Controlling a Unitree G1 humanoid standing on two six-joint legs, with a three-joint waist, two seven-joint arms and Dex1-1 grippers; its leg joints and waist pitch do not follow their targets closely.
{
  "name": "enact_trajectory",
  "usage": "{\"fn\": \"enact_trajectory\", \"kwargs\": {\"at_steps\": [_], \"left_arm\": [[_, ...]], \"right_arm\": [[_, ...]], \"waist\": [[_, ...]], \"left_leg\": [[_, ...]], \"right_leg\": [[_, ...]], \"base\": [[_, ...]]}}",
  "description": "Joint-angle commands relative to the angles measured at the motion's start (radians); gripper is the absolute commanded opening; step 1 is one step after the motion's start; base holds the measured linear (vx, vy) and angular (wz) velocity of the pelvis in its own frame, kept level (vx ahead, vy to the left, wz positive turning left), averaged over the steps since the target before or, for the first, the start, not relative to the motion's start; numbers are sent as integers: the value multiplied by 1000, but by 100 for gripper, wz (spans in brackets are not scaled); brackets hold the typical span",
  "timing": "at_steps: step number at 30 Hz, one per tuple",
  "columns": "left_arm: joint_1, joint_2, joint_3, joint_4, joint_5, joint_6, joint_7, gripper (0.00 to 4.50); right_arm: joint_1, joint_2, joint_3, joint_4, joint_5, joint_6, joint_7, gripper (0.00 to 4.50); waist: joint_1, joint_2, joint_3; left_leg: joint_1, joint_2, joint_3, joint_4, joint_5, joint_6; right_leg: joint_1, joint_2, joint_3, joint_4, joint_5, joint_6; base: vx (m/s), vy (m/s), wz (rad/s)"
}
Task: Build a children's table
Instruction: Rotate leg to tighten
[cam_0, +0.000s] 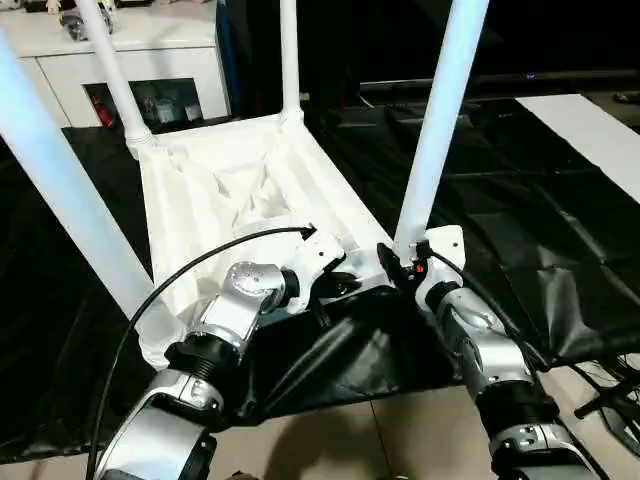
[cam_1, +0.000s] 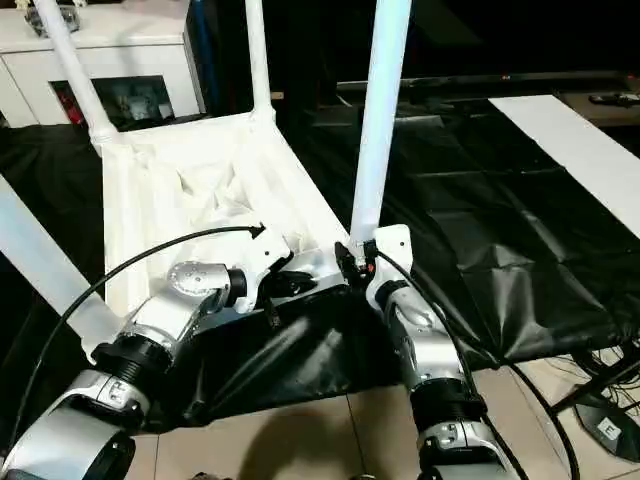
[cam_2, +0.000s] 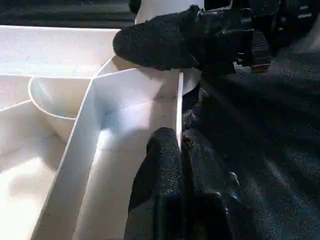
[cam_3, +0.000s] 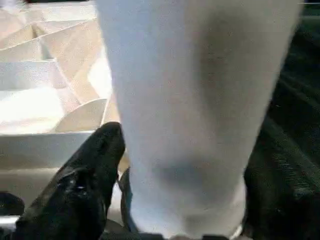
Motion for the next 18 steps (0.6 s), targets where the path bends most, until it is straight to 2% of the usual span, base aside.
{"fn": "enact_trajectory", "kwargs": {"at_steps": [1, 2, 3, 8, 9, 10, 11, 16, 18], "left_arm": [[15, -30, -18, -13, -45, -22, -47, 0], [15, -11, -13, -21, -57, -28, -76, 0], [15, -11, -13, -21, -57, -28, -76, 0], [8, 44, -13, -24, -83, -52, -185, 0], [4, 60, -17, -20, -87, -68, -220, 0], [4, 61, -17, -20, -88, -69, -225, 0], [1, 77, -22, -21, -102, -78, -282, 0], [-15, 115, -43, -12, -113, -90, -408, 0], [-16, 117, -45, -11, -112, -92, -411, 0]], "right_arm": [[-5, -1, 46, -2, 6, 15, 83, 387], [-3, -32, 64, -19, 15, 18, 171, 387], [-3, -32, 64, -19, 15, 18, 171, 387], [2, -110, 119, -34, 28, -10, 381, 387], [4, -126, 130, -40, 38, -6, 439, 387], [4, -128, 132, -42, 40, -5, 446, 387], [14, -151, 151, -63, 59, 9, 530, 387], [11, -203, 190, -80, 95, 46, 734, 387], [9, -205, 192, -79, 96, 49, 744, 361]], "waist": [[2, -12, -52], [3, -16, -52], [7, -17, -55], [16, -17, -57], [19, -24, -58], [20, -22, -58], [23, -22, -58], [36, -15, -63], [42, -16, -64]], "left_leg": [[12, 19, -15, -74, -377, 32], [12, 19, -14, -73, -373, 36], [10, 19, -14, -71, -351, 44], [6, 19, -8, -65, -277, 68], [5, 20, -7, -63, -265, 75], [6, 20, -7, -63, -258, 78], [7, 22, -5, -62, -241, 83], [7, 30, -4, -57, -187, 100], [9, 31, -2, -55, -181, 105]], "right_leg": [[23, -39, 21, -89, -451, -125], [24, -39, 21, -89, -441, -130], [29, -39, 22, -81, -406, -142], [37, -42, 23, -71, -322, -178], [39, -42, 23, -68, -315, -182], [40, -42, 22, -68, -309, -184], [41, -40, 21, -65, -286, -191], [44, -35, 19, -43, -150, -246], [44, -37, 20, -38, -117, -264]], "base": [[0, 0, 0], [0, 0, 0], [0, 0, 0], [0, 0, 0], [0, 0, 0], [0, 0, 0], [0, 0, 0], [0, 0, 0], [0, 0, 0]]}}
